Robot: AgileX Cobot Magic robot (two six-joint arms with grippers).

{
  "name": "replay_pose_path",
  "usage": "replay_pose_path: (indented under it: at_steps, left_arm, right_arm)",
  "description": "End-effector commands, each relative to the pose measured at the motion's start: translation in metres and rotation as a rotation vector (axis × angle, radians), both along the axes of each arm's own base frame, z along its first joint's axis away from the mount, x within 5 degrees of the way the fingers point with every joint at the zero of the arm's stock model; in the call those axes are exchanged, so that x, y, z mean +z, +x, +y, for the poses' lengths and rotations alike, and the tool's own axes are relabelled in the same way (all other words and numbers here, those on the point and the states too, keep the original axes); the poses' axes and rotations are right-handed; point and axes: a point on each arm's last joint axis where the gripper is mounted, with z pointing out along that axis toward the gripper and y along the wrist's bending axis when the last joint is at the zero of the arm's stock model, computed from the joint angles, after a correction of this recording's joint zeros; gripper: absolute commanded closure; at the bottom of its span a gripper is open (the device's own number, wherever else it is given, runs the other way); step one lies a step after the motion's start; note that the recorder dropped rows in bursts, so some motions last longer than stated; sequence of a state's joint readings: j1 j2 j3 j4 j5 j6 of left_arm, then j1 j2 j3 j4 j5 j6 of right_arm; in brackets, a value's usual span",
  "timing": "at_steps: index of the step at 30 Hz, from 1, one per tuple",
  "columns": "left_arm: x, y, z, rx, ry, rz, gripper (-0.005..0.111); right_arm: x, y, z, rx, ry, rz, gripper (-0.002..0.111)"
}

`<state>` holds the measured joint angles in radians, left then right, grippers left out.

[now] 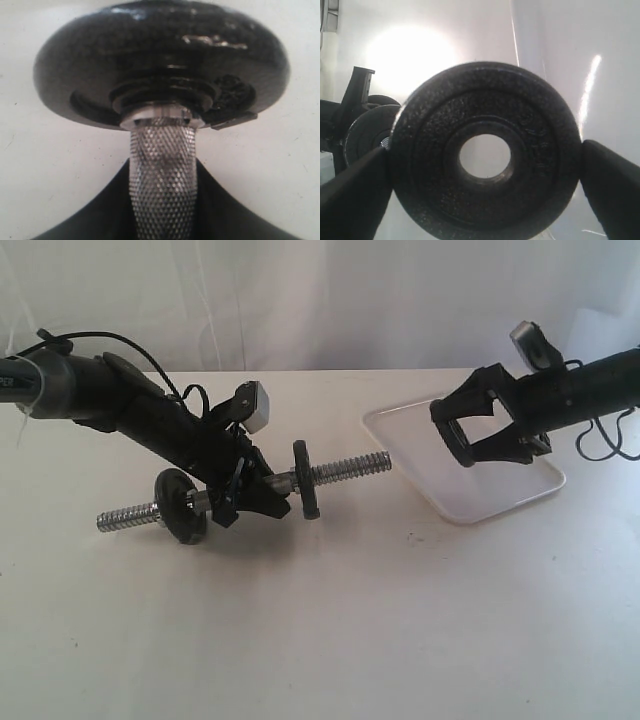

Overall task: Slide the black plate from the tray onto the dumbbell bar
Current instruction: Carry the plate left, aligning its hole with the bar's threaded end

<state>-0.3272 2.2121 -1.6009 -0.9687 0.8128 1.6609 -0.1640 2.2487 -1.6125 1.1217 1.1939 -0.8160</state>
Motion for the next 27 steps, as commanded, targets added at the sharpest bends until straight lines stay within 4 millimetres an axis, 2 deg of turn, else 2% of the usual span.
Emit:
replay_pose_path:
  at_steps: [1,8,18,27]
  left_arm:
    - [0.059,0.003,-0.015,0.124,-0.334,0.022,0.107]
    - [0.06,0.003,-0.015,0.13,-0.345,0.024,0.107]
    - [0.062,0.003,-0.016,0.124,-0.366,0.014,0.107]
    - [0.064,0.002,-0.016,0.114,-0.392,0.027,0.107]
  right_arm:
    - [0.016,-0.006,0.002,-0.029,0.094,-0.019,0.108]
    - [0.029,-0.022,0.005,-0.021,0.091,-0.031,0.108]
    - [0.027,-0.043,0.014,-0.014,0.123,-0.011,0.108]
    - [0.029,-0.048,0.048,0.08,0.12,-0.027,0.108]
